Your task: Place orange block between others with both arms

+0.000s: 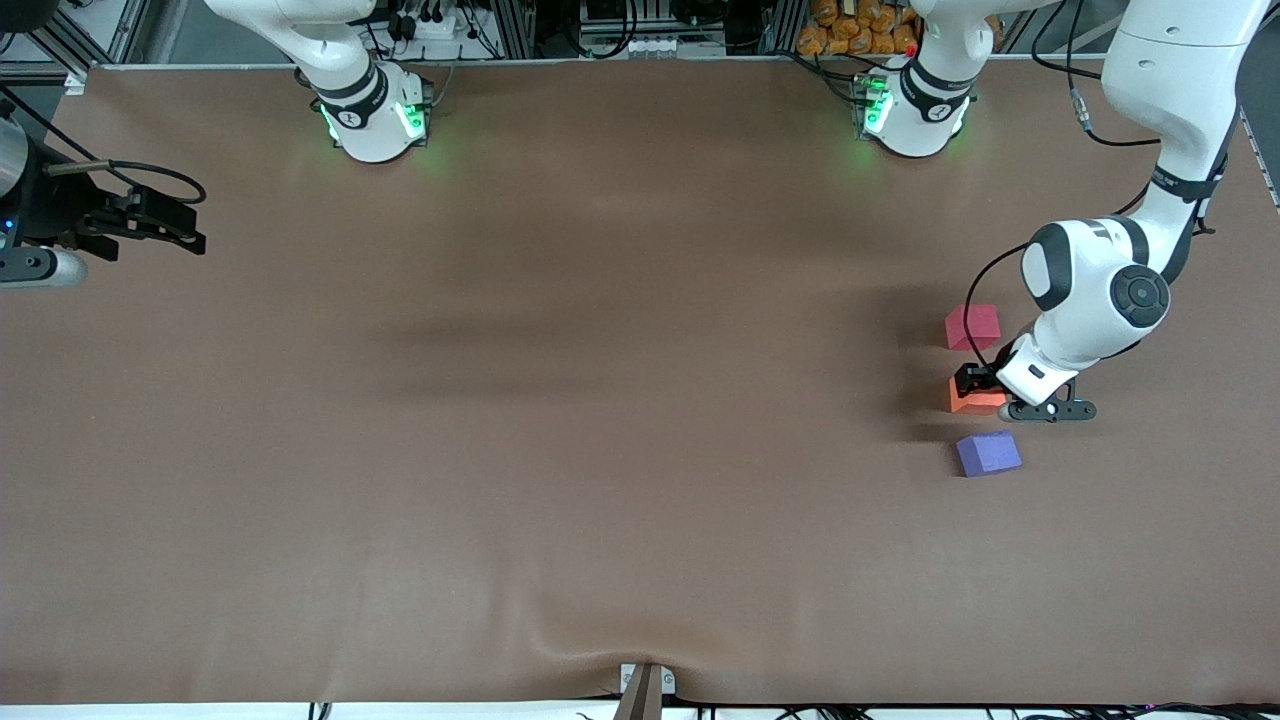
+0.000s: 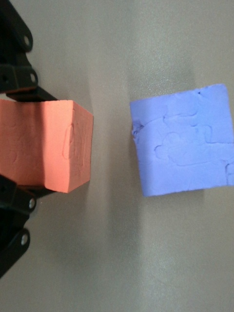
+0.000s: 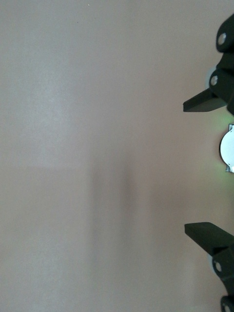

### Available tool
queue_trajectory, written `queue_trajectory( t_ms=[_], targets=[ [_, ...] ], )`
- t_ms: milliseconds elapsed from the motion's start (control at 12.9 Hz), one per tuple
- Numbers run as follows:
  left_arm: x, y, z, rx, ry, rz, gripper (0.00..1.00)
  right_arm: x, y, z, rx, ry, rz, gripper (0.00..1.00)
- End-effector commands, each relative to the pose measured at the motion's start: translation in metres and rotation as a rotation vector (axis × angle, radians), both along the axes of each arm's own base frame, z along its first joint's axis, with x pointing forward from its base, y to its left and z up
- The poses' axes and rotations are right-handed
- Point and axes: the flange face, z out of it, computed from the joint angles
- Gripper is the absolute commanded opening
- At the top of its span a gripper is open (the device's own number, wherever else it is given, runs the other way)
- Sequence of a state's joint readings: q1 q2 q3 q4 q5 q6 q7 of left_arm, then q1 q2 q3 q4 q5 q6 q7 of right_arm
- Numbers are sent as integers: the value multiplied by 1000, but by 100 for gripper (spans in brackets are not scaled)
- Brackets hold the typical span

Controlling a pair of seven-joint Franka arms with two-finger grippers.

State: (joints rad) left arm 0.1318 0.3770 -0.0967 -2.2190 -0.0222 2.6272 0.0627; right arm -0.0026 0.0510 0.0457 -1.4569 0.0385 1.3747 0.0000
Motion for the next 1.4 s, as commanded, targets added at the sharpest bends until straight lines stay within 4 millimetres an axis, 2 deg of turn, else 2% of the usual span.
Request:
queue_trajectory(
  t_ms=[0,78,233,620,853,1008,1086,1163,1318],
  targets=[
    [8,0,24,-2,-45,17,100,-1,3,1,5,0,-10,100],
    [12,-1,38,-1,-46,21,100,1,4,-1,7,3,-9,100],
    [25,-3,86,-3,-7,21,100,1,3,-2,5,4,-9,100],
    [39,-15,243,1,27,-11,100,-6,6,13,8,-20,-4,100],
    [37,-18,337,0,47,-9,100,-4,11,5,11,-2,3,100],
    [21,-22,379,2,50,29,100,-8,13,-6,5,39,7,100],
    [12,-31,394,7,41,36,100,-10,11,-1,6,34,5,100],
    [2,-42,407,16,33,52,100,-11,10,3,8,26,7,100],
    [-13,-47,422,25,47,86,100,-9,6,2,9,20,0,100]
  ],
)
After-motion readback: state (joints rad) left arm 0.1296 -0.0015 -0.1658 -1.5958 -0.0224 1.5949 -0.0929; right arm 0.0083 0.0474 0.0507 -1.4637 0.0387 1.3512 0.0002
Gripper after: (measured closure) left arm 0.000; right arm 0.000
